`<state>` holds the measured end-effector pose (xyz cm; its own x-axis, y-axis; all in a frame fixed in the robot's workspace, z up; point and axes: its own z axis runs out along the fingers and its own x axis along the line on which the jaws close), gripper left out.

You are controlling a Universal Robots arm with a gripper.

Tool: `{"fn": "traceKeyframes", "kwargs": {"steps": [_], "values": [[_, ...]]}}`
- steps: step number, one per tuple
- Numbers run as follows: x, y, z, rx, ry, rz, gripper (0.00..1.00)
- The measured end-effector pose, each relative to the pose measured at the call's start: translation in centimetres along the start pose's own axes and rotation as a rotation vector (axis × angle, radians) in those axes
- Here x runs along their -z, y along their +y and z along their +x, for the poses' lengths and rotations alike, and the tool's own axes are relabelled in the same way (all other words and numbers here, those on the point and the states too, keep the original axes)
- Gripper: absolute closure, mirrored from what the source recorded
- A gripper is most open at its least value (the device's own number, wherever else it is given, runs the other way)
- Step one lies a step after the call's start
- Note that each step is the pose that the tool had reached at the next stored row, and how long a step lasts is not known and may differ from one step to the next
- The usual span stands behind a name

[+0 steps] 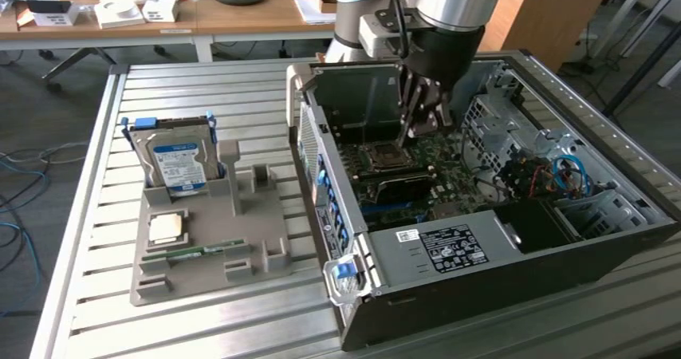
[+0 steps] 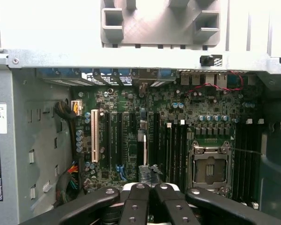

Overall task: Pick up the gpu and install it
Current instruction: 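Press down on the gpu until it lock into place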

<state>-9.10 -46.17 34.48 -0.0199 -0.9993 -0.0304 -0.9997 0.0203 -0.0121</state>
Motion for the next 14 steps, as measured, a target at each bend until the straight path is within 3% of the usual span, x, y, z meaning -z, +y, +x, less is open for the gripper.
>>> {"fn": "traceKeyframes", "kwargs": {"steps": [14], "values": [[-2.54, 0.03, 0.1, 0.0, -0.0001, -0.0001, 0.89]]}}
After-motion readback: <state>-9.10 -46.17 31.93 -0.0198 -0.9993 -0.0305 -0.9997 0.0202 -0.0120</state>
